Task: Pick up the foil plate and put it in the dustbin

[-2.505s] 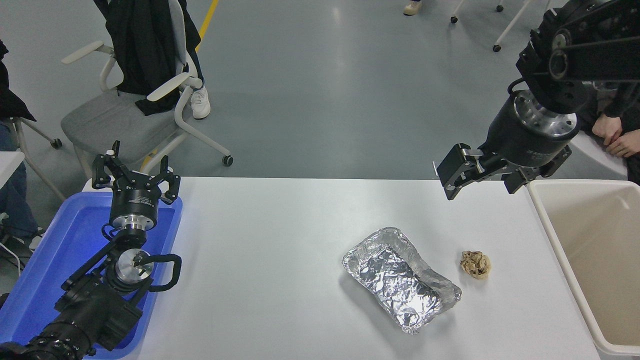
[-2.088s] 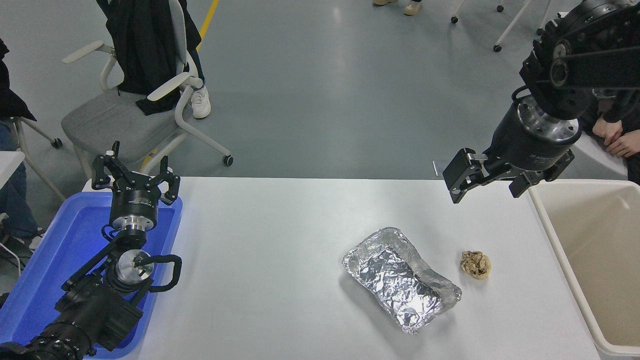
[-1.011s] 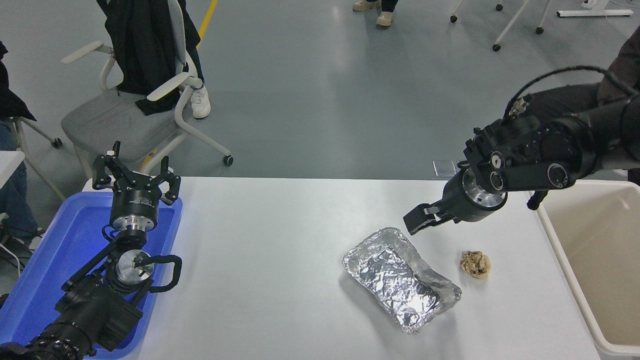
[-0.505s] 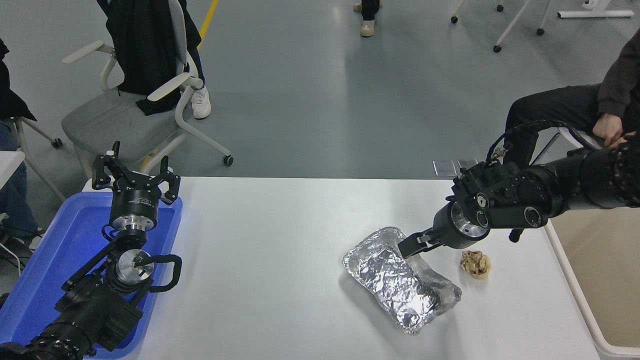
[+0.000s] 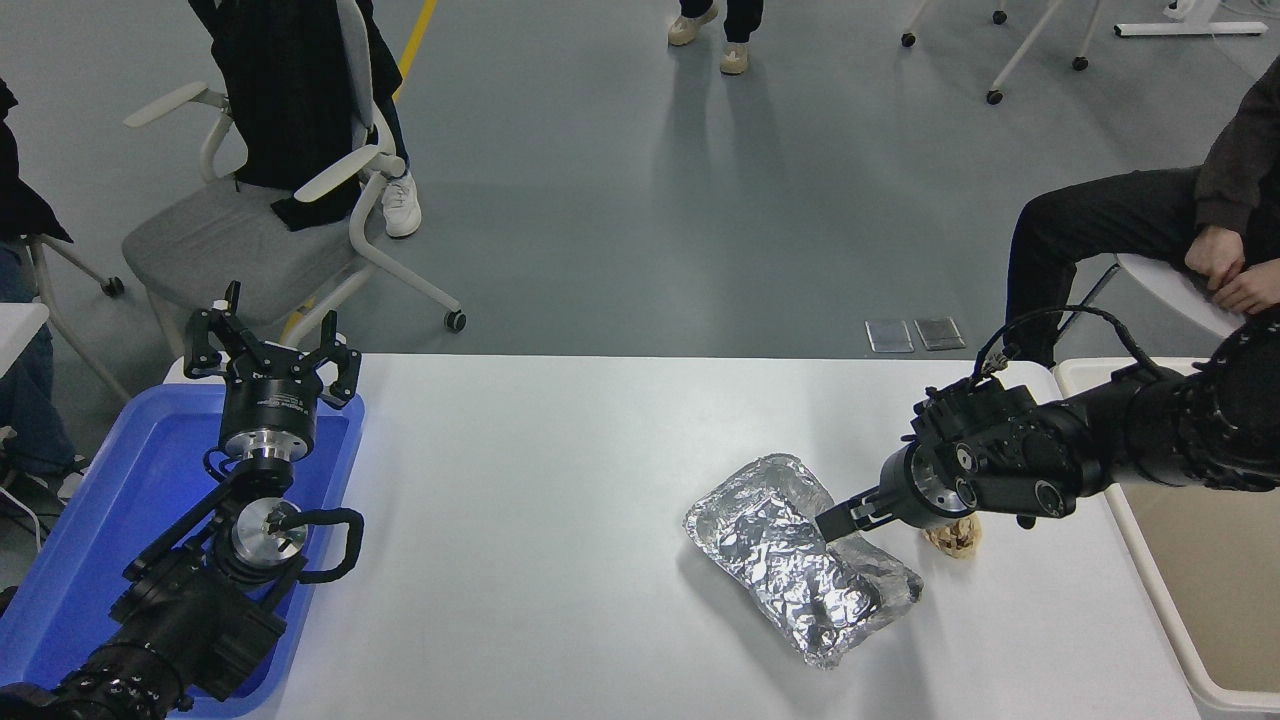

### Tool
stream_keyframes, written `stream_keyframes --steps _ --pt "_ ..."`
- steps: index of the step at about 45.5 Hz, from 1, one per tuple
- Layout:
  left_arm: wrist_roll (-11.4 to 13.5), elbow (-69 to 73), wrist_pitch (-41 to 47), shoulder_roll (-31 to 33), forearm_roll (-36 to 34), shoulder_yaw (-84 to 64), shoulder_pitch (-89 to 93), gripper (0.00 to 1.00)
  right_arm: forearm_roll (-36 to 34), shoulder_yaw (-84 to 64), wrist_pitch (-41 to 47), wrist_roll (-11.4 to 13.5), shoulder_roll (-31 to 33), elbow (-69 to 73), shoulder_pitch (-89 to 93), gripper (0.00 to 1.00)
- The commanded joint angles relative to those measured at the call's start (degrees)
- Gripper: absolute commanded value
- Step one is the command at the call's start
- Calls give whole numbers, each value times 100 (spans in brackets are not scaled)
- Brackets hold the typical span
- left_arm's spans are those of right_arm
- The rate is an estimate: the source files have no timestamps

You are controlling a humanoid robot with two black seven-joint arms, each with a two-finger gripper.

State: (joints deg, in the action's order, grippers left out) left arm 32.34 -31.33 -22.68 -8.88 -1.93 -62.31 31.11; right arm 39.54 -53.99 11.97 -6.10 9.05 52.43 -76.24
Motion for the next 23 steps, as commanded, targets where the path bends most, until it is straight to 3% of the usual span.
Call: stream_keyframes --steps 1,18,20,23 --pt "0 4 0 0 0 0 0 99 19 178 -37 13 -79 -268 285 100" --pt "0 -5 0 0 0 0 0 99 -69 468 -37 21 -158 -373 504 97" --pt "0 -5 0 0 0 0 0 99 -69 530 -37 21 -166 -409 548 94" --pt "0 -5 0 0 0 0 0 99 -95 574 -37 21 -175 -426 601 80"
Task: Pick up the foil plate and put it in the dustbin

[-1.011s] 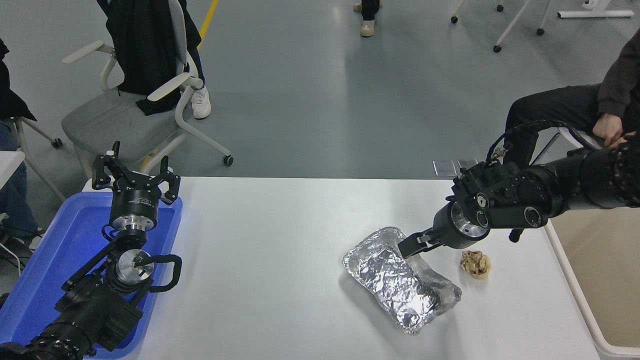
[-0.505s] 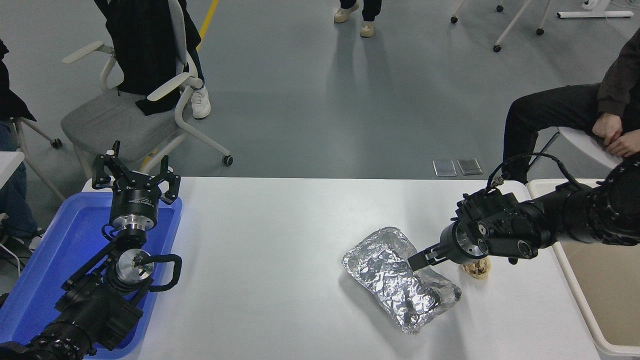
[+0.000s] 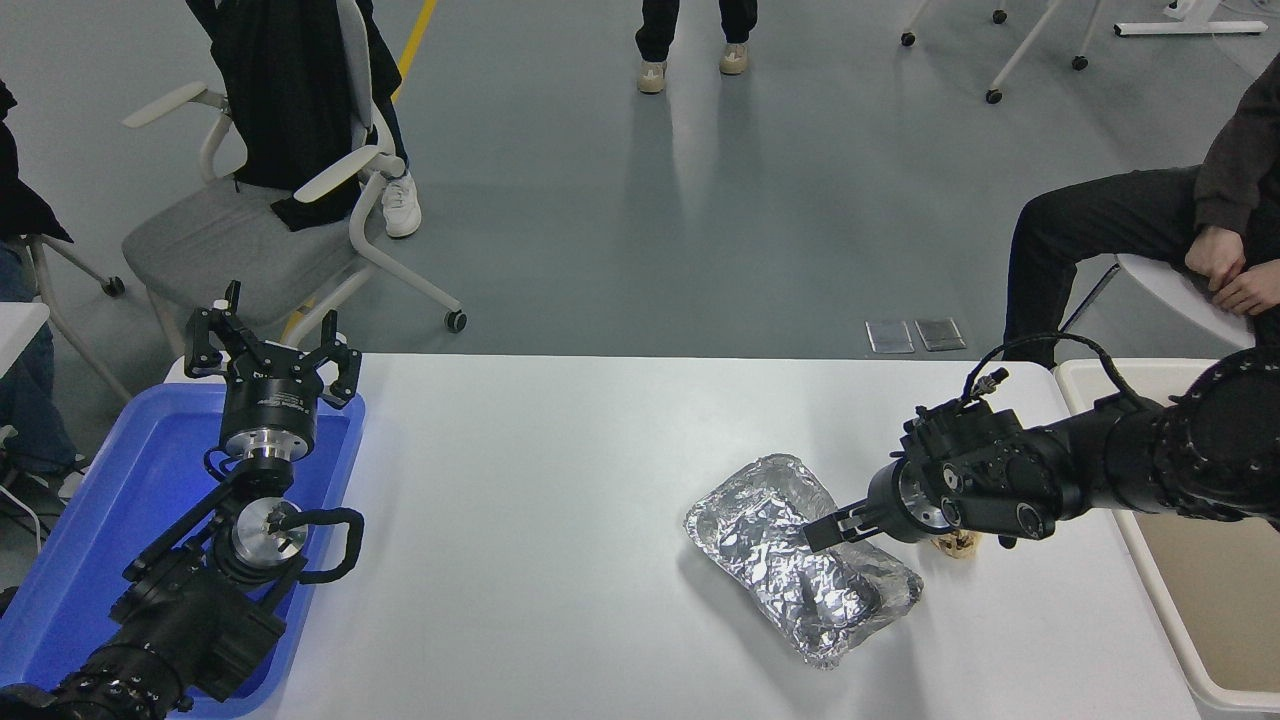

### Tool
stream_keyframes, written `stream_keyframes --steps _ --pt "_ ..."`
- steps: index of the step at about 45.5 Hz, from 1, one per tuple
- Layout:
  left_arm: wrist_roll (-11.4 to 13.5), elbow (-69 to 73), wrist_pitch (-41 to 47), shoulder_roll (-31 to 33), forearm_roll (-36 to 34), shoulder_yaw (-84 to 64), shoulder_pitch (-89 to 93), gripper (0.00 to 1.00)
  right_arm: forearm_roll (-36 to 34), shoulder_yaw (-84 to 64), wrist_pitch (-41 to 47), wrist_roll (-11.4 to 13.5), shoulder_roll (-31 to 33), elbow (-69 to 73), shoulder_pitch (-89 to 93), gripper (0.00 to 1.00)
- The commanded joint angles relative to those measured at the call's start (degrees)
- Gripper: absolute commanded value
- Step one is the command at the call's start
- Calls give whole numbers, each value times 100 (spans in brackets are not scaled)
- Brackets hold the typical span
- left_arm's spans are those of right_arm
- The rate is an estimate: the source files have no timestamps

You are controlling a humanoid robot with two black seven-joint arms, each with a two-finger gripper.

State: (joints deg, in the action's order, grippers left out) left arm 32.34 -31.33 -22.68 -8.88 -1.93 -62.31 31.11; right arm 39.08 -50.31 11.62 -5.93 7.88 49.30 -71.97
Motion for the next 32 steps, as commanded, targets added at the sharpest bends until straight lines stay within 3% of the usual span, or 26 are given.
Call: stream_keyframes --steps 1,5,7,9,12,13,32 --pt "0 -5 0 0 0 0 0 99 -76 206 -2 4 -59 -131 183 71" --pt "0 -5 0 0 0 0 0 99 -181 206 -2 4 -85 -158 183 40" --pt "0 4 0 0 0 0 0 99 -173 206 -2 4 -85 -167 192 31" --pt "0 -5 0 0 0 0 0 99 -173 206 -2 4 -85 -184 192 29" --pt "0 -5 0 0 0 0 0 99 -181 206 -2 4 -85 -184 192 4" --pt "0 -5 0 0 0 0 0 99 -181 206 -2 -4 -85 -184 184 0" --pt "-9 4 0 0 0 0 0 99 -155 83 94 -5 -59 -70 -150 0"
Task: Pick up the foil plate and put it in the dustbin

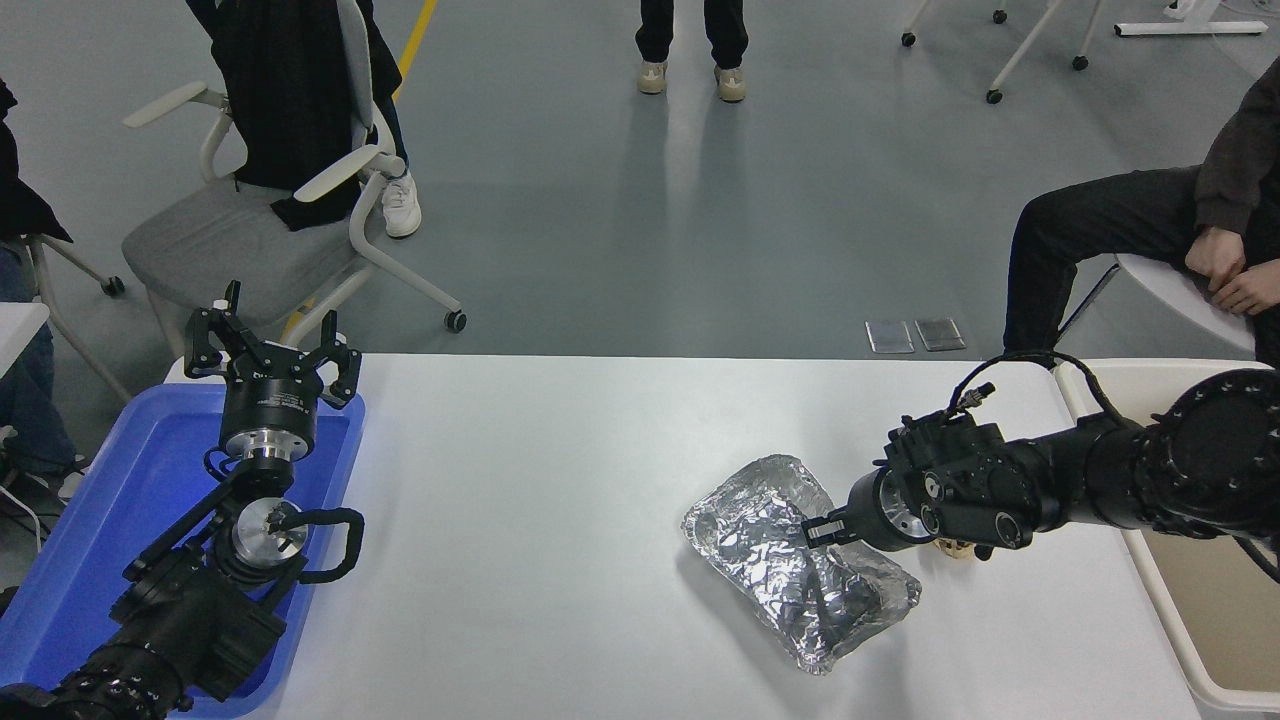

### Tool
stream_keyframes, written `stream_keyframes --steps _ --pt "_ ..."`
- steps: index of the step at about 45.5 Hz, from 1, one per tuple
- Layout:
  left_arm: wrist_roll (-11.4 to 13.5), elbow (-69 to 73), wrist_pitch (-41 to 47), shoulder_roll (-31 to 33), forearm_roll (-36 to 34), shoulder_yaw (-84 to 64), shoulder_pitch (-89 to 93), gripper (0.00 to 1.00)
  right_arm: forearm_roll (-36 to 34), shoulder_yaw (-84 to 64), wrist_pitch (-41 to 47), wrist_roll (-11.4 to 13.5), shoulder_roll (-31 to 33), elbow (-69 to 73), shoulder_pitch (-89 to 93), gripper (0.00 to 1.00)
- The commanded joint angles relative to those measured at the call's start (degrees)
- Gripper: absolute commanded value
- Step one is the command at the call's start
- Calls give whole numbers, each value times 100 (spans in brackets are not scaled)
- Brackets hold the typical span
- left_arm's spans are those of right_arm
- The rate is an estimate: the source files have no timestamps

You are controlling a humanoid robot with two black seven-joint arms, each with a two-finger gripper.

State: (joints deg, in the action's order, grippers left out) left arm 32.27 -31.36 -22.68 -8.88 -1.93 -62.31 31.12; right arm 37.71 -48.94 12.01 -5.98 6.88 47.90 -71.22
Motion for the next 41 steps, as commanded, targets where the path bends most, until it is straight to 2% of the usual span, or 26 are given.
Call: stream_keyframes --steps 1,11,20,29,41 --pt "-1 7 0 0 0 0 8 99 -18 -63 56 1 68 105 -269 0" --pt "-1 7 0 0 0 0 -1 99 -105 -572 153 -8 630 851 -1199 0" --pt "-1 -2 0 -9 -9 0 -10 99 -334 -1494 364 -43 1377 2213 -2860 0" --pt "-1 -2 0 -9 -9 0 -10 99 -817 -2400 653 -52 1589 3681 -4925 0" --pt "-1 -2 0 -26 -9 -18 -27 99 -940 -2559 1848 -26 1598 3902 -6430 0"
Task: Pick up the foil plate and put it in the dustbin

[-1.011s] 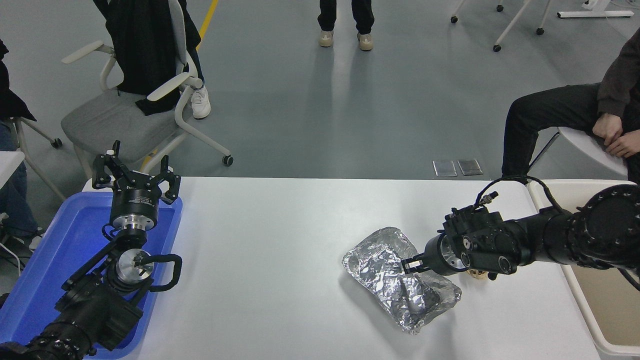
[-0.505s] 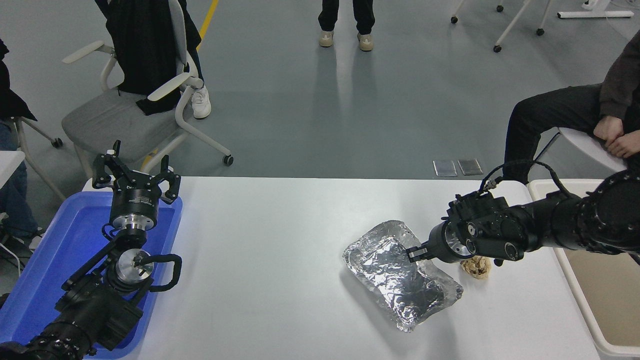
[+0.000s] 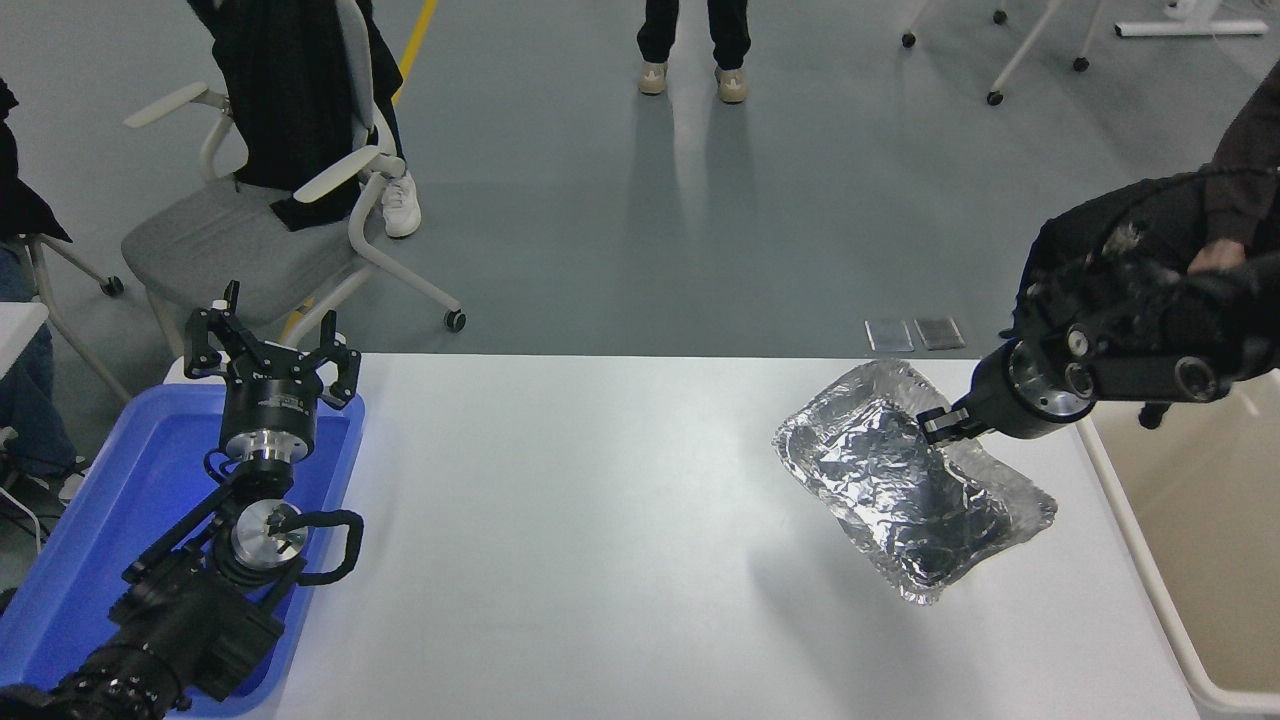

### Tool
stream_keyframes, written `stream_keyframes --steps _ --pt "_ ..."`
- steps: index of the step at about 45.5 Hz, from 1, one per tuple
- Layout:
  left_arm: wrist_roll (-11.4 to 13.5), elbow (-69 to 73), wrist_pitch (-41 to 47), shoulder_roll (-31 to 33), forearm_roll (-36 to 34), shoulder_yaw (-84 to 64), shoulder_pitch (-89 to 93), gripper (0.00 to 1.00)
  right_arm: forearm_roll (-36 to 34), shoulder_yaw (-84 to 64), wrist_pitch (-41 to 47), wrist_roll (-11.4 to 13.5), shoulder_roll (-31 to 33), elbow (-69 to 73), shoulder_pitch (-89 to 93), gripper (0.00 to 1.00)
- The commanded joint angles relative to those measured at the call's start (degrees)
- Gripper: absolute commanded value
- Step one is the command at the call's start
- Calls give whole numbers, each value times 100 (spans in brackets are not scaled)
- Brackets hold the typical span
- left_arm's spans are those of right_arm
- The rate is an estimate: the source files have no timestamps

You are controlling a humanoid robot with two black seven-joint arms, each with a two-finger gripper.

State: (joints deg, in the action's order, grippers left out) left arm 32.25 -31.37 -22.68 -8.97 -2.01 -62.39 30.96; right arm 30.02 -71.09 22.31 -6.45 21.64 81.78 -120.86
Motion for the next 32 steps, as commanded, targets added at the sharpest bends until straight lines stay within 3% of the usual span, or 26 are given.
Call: stream_keyframes --steps 1,7,13,22,27,32 --pt "0 -1 -9 -26 -1 -10 -11 99 -172 -335 854 30 130 514 -1527 0" --pt "0 -1 0 -44 -1 -10 -11 99 -180 -335 1012 39 121 532 -1730 0" --pt "0 -1 0 -44 8 -10 -11 99 -655 -335 1206 48 200 532 -1783 0" --pt "0 -1 0 -43 8 7 -11 99 -646 -783 1223 48 473 453 -1756 0" --pt "0 -1 0 -26 8 7 -2 99 -559 -1090 1215 48 824 313 -1721 0" --pt "0 -1 0 -26 8 7 -2 99 -41 -1354 1223 39 1272 -223 -1572 0"
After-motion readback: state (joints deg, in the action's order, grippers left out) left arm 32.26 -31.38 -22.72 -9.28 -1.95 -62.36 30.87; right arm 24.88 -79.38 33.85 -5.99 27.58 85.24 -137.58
